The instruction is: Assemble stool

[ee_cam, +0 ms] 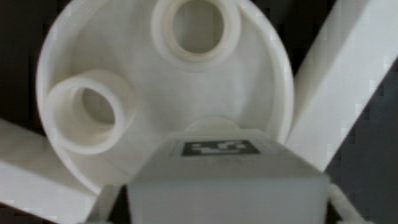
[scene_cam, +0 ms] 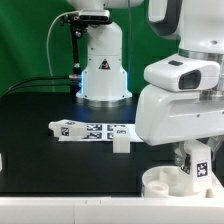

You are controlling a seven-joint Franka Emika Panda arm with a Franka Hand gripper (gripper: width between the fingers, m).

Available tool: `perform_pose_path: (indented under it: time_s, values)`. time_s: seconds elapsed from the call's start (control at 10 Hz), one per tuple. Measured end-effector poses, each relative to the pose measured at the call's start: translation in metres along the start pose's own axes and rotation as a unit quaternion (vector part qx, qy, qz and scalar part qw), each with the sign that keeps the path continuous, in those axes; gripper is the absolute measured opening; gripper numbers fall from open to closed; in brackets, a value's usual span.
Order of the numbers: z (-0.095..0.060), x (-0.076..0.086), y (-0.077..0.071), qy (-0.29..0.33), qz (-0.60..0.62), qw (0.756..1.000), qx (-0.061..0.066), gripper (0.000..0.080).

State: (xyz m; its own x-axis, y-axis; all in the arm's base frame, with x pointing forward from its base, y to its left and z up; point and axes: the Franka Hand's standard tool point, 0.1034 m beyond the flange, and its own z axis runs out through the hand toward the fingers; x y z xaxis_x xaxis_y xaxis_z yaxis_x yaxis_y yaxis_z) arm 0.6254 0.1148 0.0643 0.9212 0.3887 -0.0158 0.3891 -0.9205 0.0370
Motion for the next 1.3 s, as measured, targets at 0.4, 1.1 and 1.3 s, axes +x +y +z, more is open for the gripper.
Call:
perform_pose_path:
  time_s: [0.4, 1.1, 1.3]
  values:
    - [0.002, 0.001, -0.003, -0.001, 0.409, 0.91, 0.068, 0.0335]
    - [0.001, 0.006, -0.009, -0.016, 0.687, 0.722, 0.077, 0.0335]
    - [0.001, 0.01, -0.012, -0.022, 0.803, 0.589, 0.092, 0.0335]
